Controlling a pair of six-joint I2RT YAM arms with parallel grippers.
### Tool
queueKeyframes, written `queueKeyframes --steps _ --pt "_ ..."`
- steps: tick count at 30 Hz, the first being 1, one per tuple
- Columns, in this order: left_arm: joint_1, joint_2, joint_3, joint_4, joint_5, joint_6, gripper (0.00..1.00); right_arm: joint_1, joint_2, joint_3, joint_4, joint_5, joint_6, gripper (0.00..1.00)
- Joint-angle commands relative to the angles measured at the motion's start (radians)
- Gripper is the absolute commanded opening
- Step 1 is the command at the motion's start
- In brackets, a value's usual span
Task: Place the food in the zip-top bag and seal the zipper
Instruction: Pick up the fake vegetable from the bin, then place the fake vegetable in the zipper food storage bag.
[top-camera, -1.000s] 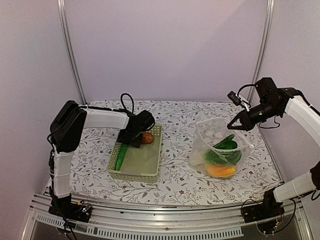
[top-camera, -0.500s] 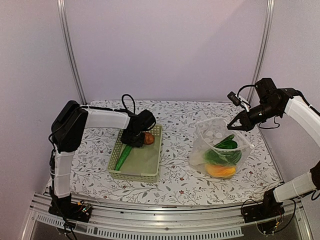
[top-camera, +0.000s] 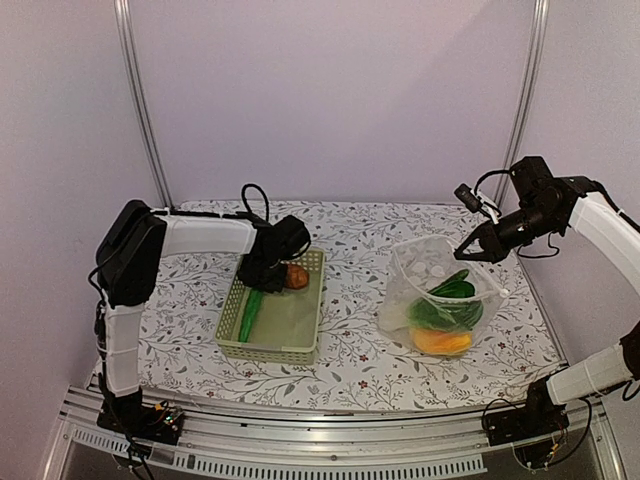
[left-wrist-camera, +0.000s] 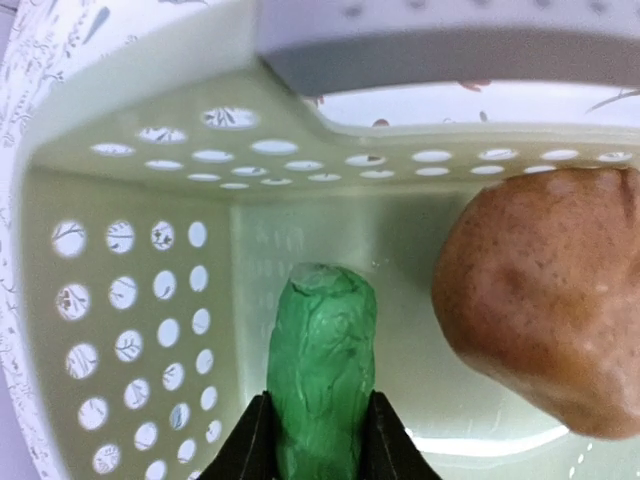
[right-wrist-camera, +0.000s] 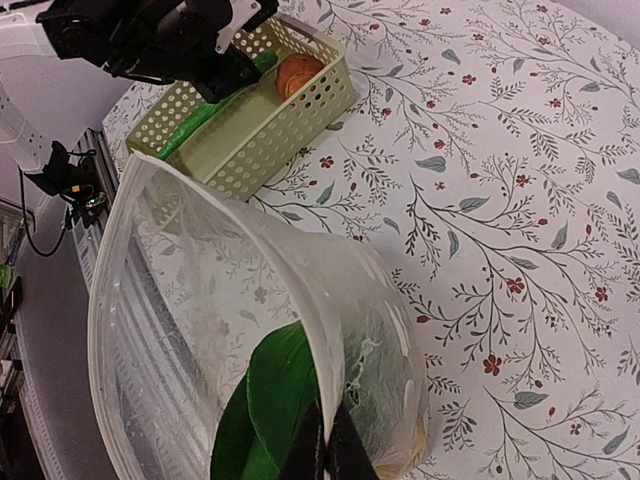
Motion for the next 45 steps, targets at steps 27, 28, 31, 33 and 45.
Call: queueKeyframes --steps 27,28,31,33,45 --pt "-0.557 -0.392 0.205 0.791 0.101 0.64 0.0 0.003 -0.011 0.021 -0.006 -0.002 -0.005 0.0" --pt "-0.568 -0.384 0.21 0.829 0.115 0.657 0.0 0.002 -0.01 0.021 -0.006 -0.002 -0.005 0.0" --pt "-0.596 -0.356 0.223 0.901 0.163 0.702 0.0 0.003 -0.013 0.018 -0.006 0.0 -0.006 0.0" --pt "-0.605 -0.342 0.218 0.958 0.201 0.728 0.0 0.003 -0.013 0.016 -0.005 0.0 -0.005 0.0" --pt "-0.604 -0.188 0.338 1.1 0.459 0.89 0.0 0.004 -0.017 0.009 -0.004 -0.003 -0.01 0.0"
